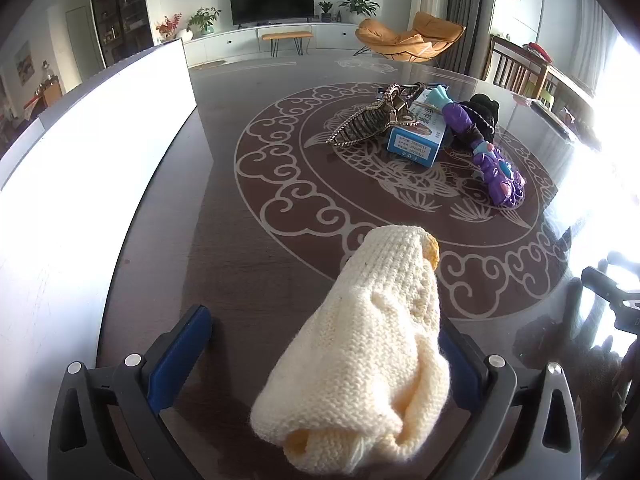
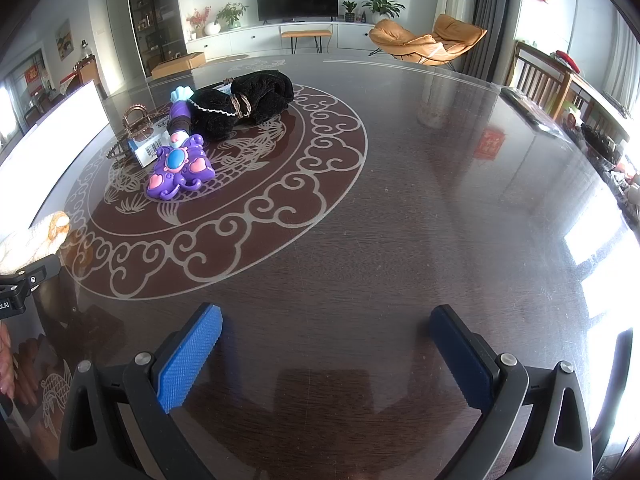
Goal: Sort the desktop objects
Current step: 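Hold the cream knitted sock raised in the left gripper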
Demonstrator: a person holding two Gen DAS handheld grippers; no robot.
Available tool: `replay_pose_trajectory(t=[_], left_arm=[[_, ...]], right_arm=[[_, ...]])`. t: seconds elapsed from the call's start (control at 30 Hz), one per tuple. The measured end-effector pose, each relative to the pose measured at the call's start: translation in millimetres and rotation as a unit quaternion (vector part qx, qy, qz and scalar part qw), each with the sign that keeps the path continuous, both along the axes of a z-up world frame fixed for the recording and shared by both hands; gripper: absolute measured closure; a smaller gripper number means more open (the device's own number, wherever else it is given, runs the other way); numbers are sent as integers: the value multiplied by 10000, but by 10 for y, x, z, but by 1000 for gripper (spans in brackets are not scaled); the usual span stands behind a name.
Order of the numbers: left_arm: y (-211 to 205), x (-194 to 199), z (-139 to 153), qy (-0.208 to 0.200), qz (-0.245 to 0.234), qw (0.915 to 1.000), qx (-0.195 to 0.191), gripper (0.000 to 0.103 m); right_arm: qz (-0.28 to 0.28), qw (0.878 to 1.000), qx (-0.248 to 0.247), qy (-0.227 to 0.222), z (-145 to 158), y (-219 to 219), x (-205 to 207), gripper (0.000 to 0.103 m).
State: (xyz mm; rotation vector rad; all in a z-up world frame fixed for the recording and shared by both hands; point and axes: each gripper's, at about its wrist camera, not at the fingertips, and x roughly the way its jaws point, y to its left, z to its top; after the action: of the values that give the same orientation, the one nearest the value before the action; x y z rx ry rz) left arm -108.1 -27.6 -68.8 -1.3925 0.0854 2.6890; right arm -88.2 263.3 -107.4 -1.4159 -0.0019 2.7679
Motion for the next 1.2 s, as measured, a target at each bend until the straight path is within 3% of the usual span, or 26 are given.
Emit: replay_pose_trajectory(t=[1.2], left_arm=[[-27,60,-8,22,18,10000,-2,0]], right_arm=[[-2,10000,3,1,-1,1,0,0]])
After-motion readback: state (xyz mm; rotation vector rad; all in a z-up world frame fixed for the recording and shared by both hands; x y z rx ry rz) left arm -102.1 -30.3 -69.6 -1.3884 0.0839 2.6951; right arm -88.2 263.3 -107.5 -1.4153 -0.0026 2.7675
